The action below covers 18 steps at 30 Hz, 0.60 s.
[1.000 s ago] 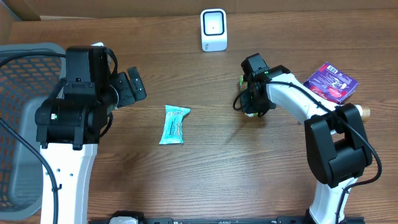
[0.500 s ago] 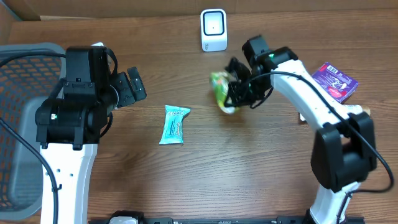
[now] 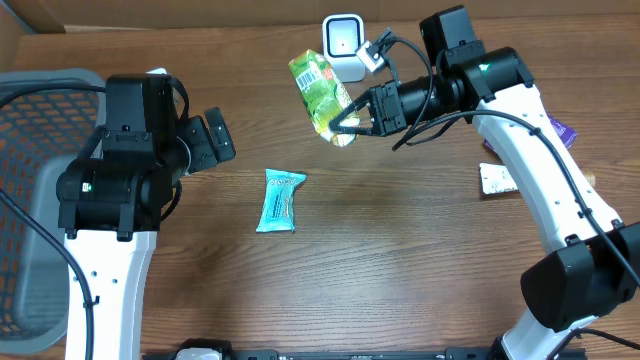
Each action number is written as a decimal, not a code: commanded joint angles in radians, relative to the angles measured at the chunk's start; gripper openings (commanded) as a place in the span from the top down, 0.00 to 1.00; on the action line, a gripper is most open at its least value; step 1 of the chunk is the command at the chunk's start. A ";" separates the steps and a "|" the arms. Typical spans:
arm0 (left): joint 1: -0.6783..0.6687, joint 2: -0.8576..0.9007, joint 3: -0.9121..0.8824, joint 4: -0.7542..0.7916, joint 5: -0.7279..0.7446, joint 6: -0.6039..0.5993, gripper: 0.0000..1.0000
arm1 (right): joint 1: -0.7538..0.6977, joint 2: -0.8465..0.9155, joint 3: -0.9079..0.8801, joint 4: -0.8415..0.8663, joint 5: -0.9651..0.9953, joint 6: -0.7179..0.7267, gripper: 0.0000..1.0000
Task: Scan the item barcode
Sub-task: 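Hold the pouch's green tea side in front of the white scanner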
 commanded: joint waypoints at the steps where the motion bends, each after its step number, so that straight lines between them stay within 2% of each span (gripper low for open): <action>1: 0.002 0.003 0.008 0.000 -0.012 -0.010 0.00 | -0.005 -0.034 0.109 0.022 -0.143 0.084 0.89; 6: 0.002 0.003 0.008 0.000 -0.012 -0.010 0.00 | -0.004 -0.034 0.291 0.042 0.026 0.225 0.89; 10: 0.002 0.003 0.008 0.000 -0.012 -0.010 0.01 | -0.002 -0.034 0.455 -0.005 0.245 0.247 0.88; 14: 0.002 0.003 0.008 0.000 -0.012 -0.010 0.00 | 0.040 -0.034 0.576 -0.104 0.692 0.220 0.88; 18: 0.002 0.003 0.008 0.000 -0.012 -0.010 0.00 | 0.142 -0.031 0.593 -0.148 1.152 0.172 0.88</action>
